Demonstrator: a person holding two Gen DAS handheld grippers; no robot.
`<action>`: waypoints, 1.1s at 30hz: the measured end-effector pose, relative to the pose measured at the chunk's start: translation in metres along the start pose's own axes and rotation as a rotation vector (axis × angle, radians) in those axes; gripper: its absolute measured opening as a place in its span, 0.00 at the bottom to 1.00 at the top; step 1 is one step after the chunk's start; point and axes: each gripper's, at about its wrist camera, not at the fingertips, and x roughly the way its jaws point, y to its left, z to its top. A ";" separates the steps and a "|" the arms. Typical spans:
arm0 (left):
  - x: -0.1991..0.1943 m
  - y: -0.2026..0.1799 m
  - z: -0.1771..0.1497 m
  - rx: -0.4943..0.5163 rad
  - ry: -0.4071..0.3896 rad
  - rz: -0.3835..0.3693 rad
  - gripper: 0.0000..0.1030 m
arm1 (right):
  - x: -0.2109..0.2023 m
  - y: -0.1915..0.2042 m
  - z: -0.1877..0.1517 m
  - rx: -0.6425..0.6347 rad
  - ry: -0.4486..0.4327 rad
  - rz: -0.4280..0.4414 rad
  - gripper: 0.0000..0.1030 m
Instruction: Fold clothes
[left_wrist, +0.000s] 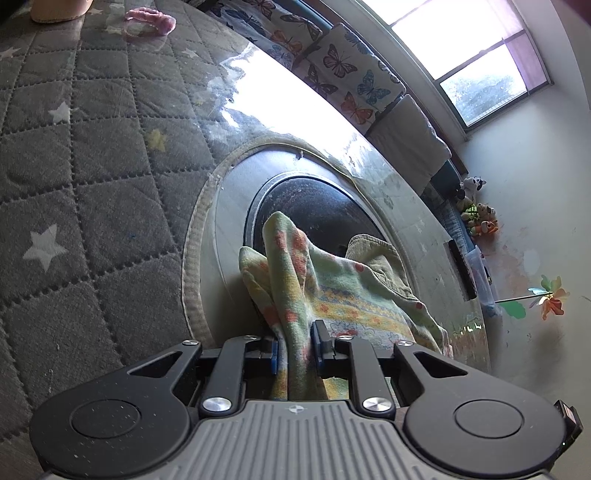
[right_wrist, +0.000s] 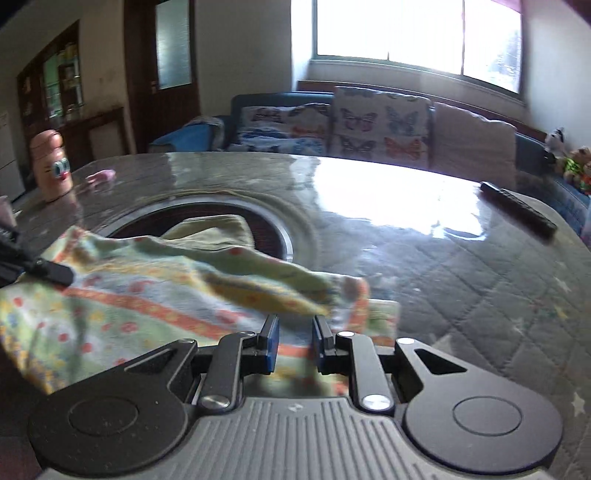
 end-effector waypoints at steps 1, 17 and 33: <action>0.000 0.000 0.000 0.002 -0.001 0.002 0.18 | 0.000 -0.004 0.000 0.005 -0.006 -0.019 0.18; 0.001 -0.007 0.001 0.038 -0.006 0.038 0.18 | 0.010 -0.040 -0.001 0.207 -0.007 -0.057 0.38; -0.008 -0.058 0.004 0.162 -0.042 0.005 0.09 | -0.045 -0.038 0.007 0.234 -0.136 -0.041 0.08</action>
